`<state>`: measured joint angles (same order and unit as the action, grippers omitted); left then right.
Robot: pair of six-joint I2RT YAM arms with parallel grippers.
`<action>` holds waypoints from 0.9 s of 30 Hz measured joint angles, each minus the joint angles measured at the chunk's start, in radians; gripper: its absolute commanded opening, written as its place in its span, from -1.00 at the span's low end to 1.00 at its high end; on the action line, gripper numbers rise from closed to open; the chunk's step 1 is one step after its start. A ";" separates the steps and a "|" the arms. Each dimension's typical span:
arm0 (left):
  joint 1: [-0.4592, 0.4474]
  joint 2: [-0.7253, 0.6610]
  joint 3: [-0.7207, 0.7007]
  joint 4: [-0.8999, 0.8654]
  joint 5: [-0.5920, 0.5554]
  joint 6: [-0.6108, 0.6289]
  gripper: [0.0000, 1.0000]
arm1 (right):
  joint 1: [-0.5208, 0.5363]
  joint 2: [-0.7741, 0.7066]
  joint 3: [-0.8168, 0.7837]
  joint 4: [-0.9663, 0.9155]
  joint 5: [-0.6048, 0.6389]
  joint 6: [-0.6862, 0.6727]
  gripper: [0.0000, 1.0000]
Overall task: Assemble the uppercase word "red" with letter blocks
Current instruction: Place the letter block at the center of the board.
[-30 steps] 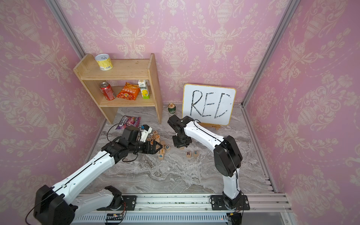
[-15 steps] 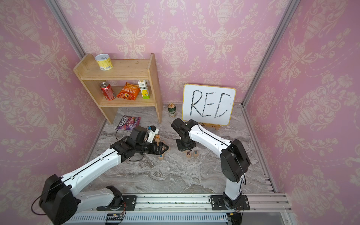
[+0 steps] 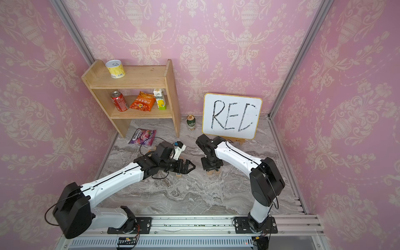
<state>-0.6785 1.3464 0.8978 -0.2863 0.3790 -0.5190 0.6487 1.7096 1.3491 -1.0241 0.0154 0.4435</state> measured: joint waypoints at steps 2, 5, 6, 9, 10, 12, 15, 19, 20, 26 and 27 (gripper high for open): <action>-0.008 0.016 0.009 0.004 0.000 -0.002 0.98 | -0.014 -0.019 -0.021 0.003 0.000 0.000 -0.77; -0.020 0.039 0.023 0.016 0.000 -0.005 0.99 | -0.035 -0.045 -0.046 0.005 0.000 -0.004 -0.77; -0.024 0.048 0.027 0.022 0.000 -0.007 0.98 | -0.041 -0.051 -0.054 0.010 0.000 -0.006 -0.77; -0.035 0.077 0.043 0.038 0.000 -0.014 0.99 | -0.057 -0.063 -0.078 0.018 0.000 -0.008 -0.77; -0.040 0.087 0.050 0.040 0.000 -0.015 0.99 | -0.062 -0.067 -0.089 0.022 0.001 -0.011 -0.77; -0.049 0.106 0.063 0.047 0.000 -0.018 0.99 | -0.072 -0.073 -0.107 0.024 0.001 -0.017 -0.76; -0.064 0.137 0.080 0.058 0.001 -0.022 0.99 | -0.087 -0.078 -0.126 0.026 0.001 -0.026 -0.76; -0.079 0.171 0.097 0.067 0.001 -0.023 0.98 | -0.110 -0.085 -0.153 0.037 0.004 -0.029 -0.76; -0.082 0.179 0.100 0.069 0.002 -0.023 0.99 | -0.115 -0.088 -0.162 0.043 0.005 -0.030 -0.77; -0.102 0.222 0.128 0.085 0.008 -0.023 0.99 | -0.158 -0.092 -0.228 0.056 0.012 -0.045 -0.77; -0.104 0.225 0.129 0.089 0.008 -0.023 0.99 | -0.165 -0.092 -0.233 0.059 0.012 -0.050 -0.76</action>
<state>-0.7826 1.5711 1.0271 -0.1978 0.3874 -0.5419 0.4839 1.6176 1.1164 -0.9653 0.0277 0.3931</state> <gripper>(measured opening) 0.992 0.317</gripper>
